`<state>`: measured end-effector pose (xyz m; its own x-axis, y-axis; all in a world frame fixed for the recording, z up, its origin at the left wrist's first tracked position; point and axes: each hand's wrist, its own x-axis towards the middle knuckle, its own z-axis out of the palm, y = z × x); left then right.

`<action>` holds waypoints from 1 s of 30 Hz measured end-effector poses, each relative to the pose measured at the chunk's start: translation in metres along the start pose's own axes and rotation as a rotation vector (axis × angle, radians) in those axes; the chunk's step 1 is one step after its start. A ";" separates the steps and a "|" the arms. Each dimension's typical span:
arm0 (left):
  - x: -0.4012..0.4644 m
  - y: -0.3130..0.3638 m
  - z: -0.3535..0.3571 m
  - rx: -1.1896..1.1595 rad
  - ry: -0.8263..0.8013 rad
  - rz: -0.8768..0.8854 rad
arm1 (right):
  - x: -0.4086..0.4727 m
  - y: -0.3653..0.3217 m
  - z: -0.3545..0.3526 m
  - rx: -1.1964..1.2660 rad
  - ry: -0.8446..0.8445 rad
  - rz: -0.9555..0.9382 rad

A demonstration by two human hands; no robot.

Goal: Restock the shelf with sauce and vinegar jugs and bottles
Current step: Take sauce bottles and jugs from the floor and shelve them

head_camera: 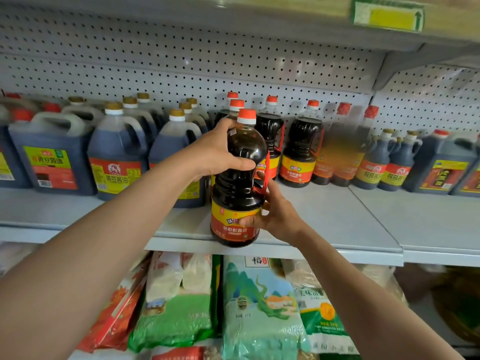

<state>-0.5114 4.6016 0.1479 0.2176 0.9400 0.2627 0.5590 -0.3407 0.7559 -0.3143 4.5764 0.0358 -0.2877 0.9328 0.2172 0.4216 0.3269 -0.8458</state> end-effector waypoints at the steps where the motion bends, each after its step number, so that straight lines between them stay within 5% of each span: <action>1: 0.002 0.000 -0.001 0.006 -0.003 -0.001 | 0.002 0.001 0.000 0.002 -0.002 0.004; 22: 0.045 -0.013 -0.007 0.109 0.058 -0.081 | 0.050 0.018 0.009 0.016 0.006 -0.001; 30: 0.024 -0.015 0.006 0.065 0.154 -0.082 | 0.041 0.007 0.014 -0.101 0.065 0.135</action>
<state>-0.5099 4.6296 0.1397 0.0464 0.9546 0.2943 0.6214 -0.2582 0.7397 -0.3353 4.6144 0.0317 -0.1672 0.9761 0.1387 0.5379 0.2082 -0.8169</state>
